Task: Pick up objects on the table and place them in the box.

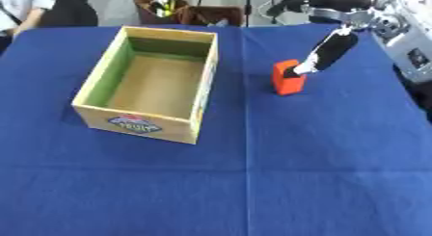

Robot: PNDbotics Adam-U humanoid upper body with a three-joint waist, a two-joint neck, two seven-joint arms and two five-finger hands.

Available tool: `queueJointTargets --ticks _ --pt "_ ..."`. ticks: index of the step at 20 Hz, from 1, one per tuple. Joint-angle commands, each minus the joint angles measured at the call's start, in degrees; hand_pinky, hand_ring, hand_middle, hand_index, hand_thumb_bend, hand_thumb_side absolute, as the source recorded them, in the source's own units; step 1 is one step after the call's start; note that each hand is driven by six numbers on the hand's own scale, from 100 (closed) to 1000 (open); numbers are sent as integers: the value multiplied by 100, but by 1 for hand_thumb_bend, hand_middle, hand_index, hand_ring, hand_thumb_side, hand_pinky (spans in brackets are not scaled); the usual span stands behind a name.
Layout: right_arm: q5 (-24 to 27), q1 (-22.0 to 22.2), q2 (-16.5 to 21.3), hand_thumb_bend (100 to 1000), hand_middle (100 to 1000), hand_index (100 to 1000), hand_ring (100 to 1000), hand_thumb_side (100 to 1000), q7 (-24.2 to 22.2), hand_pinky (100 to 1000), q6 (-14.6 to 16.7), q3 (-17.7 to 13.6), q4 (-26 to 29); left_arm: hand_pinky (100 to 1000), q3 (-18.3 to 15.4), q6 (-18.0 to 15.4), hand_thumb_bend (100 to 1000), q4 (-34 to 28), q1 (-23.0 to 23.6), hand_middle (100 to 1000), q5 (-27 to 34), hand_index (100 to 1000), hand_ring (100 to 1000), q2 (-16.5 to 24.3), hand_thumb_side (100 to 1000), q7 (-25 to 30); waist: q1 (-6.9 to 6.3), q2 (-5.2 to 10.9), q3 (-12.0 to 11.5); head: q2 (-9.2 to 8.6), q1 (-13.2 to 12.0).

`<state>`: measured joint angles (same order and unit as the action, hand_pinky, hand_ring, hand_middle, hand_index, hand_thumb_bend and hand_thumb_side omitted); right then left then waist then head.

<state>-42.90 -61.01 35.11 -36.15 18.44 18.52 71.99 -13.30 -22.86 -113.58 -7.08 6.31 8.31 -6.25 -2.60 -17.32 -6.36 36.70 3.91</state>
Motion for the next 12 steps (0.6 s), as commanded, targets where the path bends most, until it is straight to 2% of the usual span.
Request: queueJointTargets --ticks 1,4,7,12 --pt "-17 -249 55 550 881 1000 935 440 -1019 907 -60 -323 139 483 8 -10 358 -101 -12 579 22 767 632 131 903 23 -3 125 9 -43 -8" --pt "13 -298 63 536 884 1000 934 430 -1506 907 -216 -436 262 482 8 -9 358 -101 -9 580 18 767 632 127 903 26 -5 121 13 -46 -7" --pt "-142 -330 61 510 897 1000 936 396 -1573 905 -274 -412 71 482 9 -10 357 -101 -8 579 16 767 633 124 902 26 -7 112 12 -52 -6" --pt "-307 -344 21 510 896 1000 934 387 -1581 901 -197 -392 -211 482 12 -2 357 -101 -16 579 14 766 633 110 901 37 -8 87 15 -64 4"
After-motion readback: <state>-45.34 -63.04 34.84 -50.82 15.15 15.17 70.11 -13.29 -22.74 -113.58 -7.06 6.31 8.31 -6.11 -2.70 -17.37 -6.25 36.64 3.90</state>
